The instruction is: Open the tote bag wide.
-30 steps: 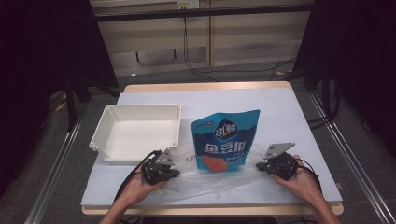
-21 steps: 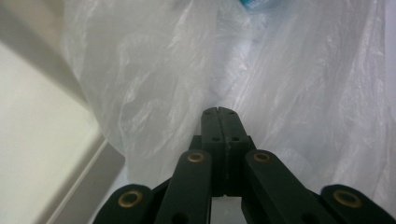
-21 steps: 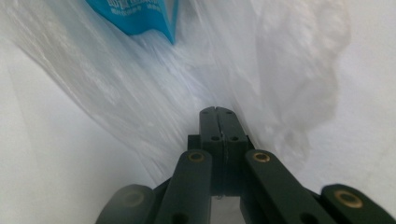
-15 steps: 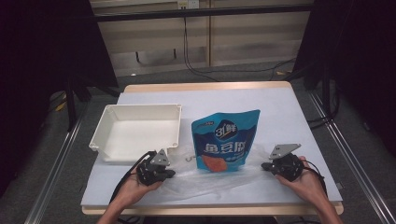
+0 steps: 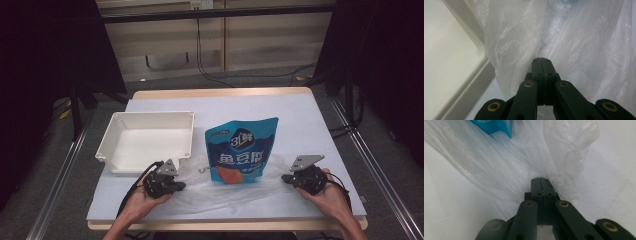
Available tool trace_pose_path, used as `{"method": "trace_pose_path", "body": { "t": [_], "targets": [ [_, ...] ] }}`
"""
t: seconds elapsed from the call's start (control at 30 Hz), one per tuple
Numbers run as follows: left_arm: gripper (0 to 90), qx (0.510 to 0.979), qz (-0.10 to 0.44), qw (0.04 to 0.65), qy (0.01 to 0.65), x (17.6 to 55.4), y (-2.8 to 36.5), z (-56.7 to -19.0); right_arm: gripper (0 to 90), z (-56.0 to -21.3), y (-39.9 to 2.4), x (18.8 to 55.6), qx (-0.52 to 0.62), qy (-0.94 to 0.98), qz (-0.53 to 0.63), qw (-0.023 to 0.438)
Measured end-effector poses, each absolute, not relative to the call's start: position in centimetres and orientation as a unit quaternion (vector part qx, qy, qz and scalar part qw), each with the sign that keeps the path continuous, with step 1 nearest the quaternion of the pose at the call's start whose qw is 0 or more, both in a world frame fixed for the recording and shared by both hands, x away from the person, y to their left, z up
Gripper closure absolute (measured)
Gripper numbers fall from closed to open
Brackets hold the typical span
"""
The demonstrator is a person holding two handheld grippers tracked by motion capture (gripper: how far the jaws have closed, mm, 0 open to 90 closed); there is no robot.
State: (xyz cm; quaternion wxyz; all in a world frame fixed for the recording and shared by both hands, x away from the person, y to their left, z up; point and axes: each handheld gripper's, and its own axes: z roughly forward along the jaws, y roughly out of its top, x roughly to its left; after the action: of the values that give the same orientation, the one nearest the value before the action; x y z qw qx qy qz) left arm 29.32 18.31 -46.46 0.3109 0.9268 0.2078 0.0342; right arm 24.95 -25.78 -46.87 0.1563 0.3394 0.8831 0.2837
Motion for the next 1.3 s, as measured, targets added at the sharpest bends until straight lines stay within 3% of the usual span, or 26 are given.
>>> {"method": "trace_pose_path", "body": {
  "t": [0.2, 0.43, 0.53, 0.87, 1.07, 1.3],
  "targets": [
    [90.0, 0.916, 0.031, 0.346, 0.202, 29.1, 17.4, -45.9, 90.0, -46.4, -25.7, 25.0, 0.346, 0.867, 0.328, 0.142],
    [86.8, 0.899, 0.031, 0.388, 0.202, 29.0, 16.3, -44.6, 78.1, -45.3, -25.4, 24.8, 0.348, 0.84, 0.396, 0.132],
    [86.8, 0.895, 0.029, 0.399, 0.197, 28.9, 15.6, -43.9, 77.2, -44.4, -24.8, 24.5, 0.344, 0.828, 0.423, 0.13],
    [88.9, 0.894, 0.018, 0.409, 0.182, 28.7, 12.1, -43.2, 87.6, -44.4, -22.2, 24.4, 0.337, 0.838, 0.413, 0.12],
    [89.4, 0.912, 0.013, 0.371, 0.176, 28.8, 10.0, -46.2, 88.7, -46.1, -21.6, 24.8, 0.343, 0.852, 0.379, 0.111],
    [88.8, 0.913, -0.004, 0.375, 0.163, 28.0, 9.0, -46.6, 88.8, -46.8, -20.7, 24.3, 0.334, 0.864, 0.363, 0.101]
  ]
}}
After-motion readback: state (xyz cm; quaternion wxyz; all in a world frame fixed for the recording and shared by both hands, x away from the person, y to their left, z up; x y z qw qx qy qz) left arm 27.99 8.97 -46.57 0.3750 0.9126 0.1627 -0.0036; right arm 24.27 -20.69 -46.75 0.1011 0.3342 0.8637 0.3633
